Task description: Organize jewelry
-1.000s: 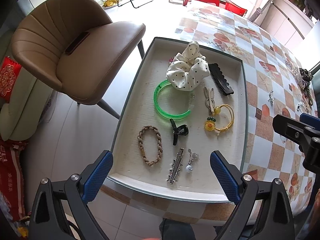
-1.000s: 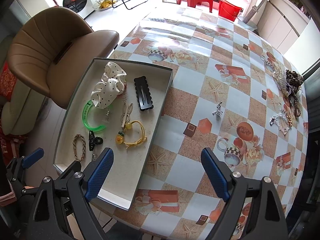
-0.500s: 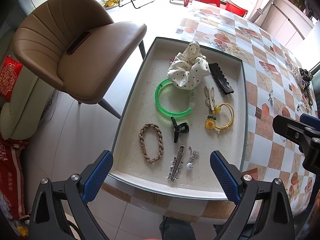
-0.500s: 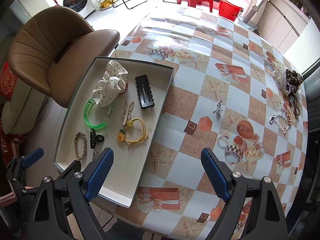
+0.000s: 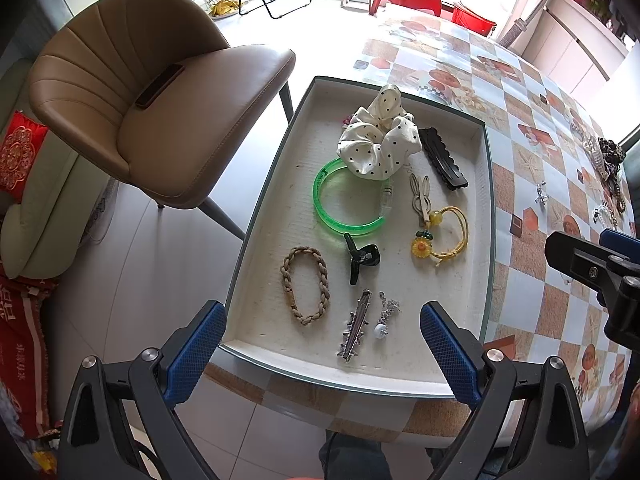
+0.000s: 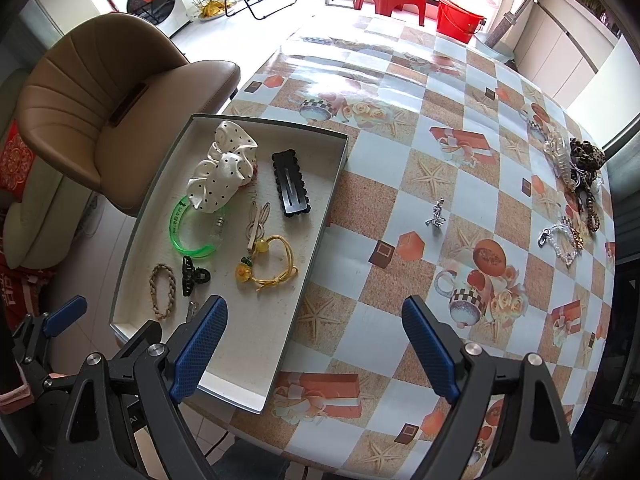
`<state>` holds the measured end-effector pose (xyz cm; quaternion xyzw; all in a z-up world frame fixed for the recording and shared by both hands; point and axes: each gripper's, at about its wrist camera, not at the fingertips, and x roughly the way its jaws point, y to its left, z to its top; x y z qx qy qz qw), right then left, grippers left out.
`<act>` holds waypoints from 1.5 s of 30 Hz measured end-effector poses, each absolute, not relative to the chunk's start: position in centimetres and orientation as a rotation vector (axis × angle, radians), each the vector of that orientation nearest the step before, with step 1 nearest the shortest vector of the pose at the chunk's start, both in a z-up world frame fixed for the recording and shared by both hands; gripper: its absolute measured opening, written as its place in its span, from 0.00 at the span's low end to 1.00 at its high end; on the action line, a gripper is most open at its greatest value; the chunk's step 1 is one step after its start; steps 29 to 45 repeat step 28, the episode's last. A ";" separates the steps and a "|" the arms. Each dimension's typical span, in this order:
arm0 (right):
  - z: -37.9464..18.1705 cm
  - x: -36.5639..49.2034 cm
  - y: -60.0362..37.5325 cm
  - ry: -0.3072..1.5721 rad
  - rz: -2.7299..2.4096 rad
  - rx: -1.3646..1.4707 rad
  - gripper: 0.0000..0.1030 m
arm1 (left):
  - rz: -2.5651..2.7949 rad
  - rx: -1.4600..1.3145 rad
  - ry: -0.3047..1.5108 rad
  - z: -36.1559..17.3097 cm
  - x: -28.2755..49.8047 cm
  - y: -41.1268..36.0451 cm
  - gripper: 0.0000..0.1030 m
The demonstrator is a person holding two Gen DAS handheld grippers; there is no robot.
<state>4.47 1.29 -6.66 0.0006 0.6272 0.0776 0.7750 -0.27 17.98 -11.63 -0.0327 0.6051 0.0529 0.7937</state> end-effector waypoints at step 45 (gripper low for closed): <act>-6.3 3.8 1.7 1.359 0.180 0.005 0.88 | 0.134 -0.069 1.298 -11.6 -0.6 18.4 0.97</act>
